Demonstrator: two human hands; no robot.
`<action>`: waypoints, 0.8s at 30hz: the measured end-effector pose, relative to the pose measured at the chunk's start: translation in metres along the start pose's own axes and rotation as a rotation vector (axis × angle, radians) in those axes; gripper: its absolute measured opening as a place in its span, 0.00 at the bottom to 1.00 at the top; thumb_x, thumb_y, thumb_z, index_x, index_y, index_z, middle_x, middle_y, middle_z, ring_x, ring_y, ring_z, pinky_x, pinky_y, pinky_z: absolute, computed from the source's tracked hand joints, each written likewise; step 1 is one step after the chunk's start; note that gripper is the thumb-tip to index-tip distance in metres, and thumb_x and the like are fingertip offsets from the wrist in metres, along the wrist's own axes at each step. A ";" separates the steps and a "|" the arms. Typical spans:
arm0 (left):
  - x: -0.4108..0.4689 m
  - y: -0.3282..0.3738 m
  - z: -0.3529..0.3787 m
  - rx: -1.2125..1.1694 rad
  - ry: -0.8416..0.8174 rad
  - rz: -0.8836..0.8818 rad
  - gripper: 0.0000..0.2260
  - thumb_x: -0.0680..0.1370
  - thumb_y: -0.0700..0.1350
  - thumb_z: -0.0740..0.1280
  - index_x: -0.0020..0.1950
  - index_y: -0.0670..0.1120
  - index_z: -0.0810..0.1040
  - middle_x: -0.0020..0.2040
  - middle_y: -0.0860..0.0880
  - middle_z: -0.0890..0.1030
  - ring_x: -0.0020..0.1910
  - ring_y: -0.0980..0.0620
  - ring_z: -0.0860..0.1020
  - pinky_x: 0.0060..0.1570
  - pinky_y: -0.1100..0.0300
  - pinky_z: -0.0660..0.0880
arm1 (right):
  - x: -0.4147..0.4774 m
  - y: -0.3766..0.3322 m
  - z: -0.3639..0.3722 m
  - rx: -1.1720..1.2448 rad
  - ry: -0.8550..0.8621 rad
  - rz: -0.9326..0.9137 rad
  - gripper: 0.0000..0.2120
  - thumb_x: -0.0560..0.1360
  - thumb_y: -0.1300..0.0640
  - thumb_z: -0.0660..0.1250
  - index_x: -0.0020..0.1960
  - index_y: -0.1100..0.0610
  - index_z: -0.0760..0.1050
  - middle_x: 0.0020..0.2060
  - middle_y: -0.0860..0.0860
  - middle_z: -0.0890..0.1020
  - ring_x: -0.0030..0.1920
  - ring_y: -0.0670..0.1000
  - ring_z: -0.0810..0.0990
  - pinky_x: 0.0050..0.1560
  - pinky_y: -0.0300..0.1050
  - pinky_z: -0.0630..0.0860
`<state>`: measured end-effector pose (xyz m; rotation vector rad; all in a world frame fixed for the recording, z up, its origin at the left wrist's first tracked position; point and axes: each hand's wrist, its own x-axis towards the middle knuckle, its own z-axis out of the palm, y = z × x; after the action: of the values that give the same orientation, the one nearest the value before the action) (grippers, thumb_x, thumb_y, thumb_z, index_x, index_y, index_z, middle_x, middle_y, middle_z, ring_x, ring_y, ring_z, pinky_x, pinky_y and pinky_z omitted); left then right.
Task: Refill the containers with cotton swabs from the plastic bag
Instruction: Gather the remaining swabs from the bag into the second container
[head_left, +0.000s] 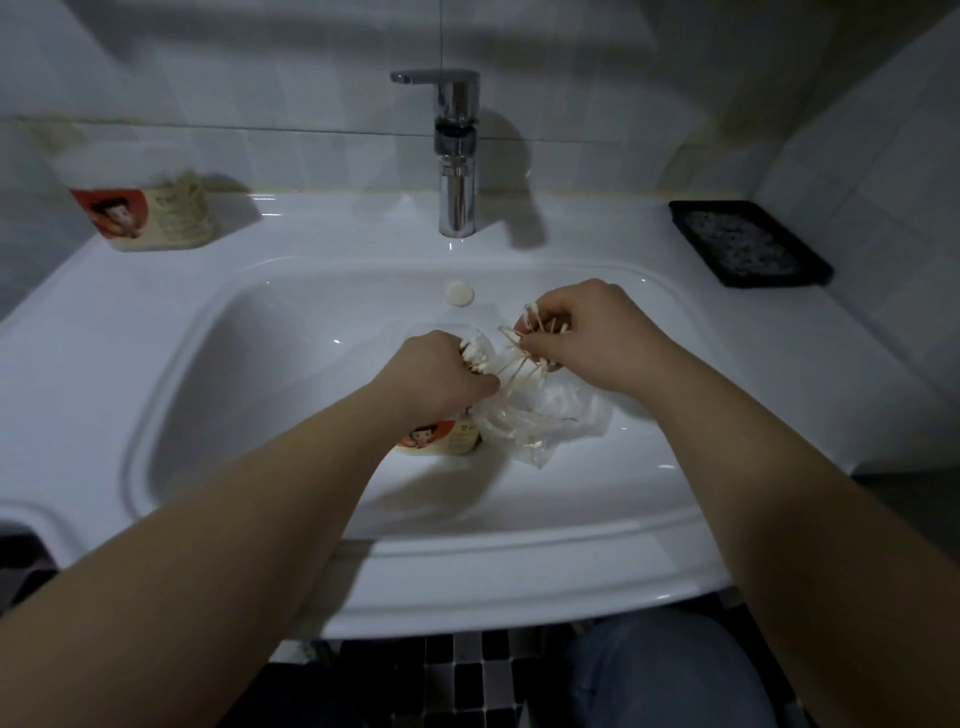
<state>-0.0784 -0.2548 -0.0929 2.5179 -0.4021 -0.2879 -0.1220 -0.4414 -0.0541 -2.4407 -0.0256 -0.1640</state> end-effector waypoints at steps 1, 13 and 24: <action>0.000 0.000 0.000 -0.004 -0.001 -0.005 0.11 0.75 0.54 0.73 0.38 0.51 0.75 0.37 0.53 0.78 0.37 0.56 0.75 0.32 0.62 0.66 | 0.000 0.001 -0.001 0.009 0.006 0.005 0.04 0.73 0.59 0.76 0.46 0.50 0.86 0.36 0.46 0.85 0.35 0.44 0.84 0.49 0.50 0.84; -0.006 0.009 -0.009 -0.331 0.258 0.099 0.19 0.79 0.56 0.70 0.42 0.41 0.72 0.37 0.45 0.77 0.38 0.47 0.75 0.41 0.54 0.71 | 0.004 0.006 -0.008 0.227 0.172 0.081 0.05 0.74 0.62 0.75 0.45 0.53 0.84 0.37 0.51 0.86 0.39 0.51 0.87 0.49 0.53 0.85; -0.011 0.006 -0.003 -0.438 -0.034 0.269 0.08 0.79 0.58 0.71 0.46 0.55 0.83 0.36 0.61 0.82 0.36 0.65 0.76 0.42 0.67 0.72 | -0.005 -0.010 -0.002 0.584 -0.030 0.078 0.07 0.76 0.69 0.72 0.54 0.65 0.82 0.47 0.67 0.85 0.44 0.58 0.86 0.51 0.53 0.85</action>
<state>-0.0888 -0.2543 -0.0858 2.0078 -0.6121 -0.2782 -0.1274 -0.4348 -0.0467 -1.8574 0.0080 -0.0708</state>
